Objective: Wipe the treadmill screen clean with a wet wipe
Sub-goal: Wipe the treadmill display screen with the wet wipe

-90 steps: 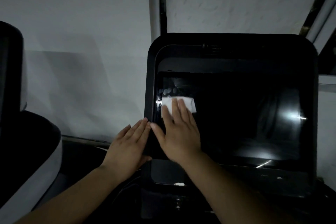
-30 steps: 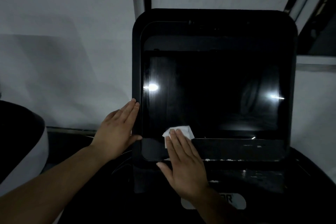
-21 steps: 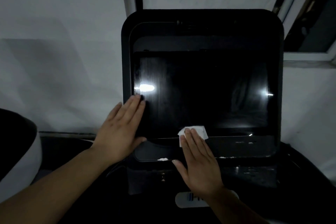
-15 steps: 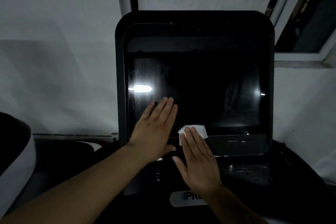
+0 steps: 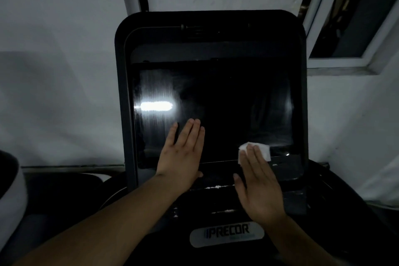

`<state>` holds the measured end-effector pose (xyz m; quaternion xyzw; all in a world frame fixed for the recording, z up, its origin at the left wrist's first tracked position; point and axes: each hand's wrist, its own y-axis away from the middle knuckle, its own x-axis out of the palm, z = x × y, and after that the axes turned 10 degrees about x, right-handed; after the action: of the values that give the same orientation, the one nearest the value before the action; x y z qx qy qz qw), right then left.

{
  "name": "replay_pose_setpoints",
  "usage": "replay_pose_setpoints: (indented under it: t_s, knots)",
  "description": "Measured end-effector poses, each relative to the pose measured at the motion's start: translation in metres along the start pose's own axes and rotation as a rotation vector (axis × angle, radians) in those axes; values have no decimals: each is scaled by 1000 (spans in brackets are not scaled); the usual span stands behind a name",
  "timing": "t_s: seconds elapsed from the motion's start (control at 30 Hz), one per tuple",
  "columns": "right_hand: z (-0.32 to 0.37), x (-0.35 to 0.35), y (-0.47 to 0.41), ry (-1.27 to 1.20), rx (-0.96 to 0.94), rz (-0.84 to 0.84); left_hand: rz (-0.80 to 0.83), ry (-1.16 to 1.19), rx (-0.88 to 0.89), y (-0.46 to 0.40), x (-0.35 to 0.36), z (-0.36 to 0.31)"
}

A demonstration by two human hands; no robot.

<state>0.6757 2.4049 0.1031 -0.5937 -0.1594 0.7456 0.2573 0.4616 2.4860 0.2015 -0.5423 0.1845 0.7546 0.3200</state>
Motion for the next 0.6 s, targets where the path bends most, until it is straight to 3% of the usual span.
replay_pose_setpoints:
  t_s: [0.17,0.3,0.4,0.6]
  knots:
    - [4,-1,-6,-40,180,-56,-4,5,-7,1,2,0]
    - [43,16,9,-117,-26,-58,1,12,-6,0,1,-1]
    - [10,6,4,-65,-90,-61,-8,5,0,0,3,1]
    - [-65,-13,-7,33,206,-118,-20,7,8,0,5,1]
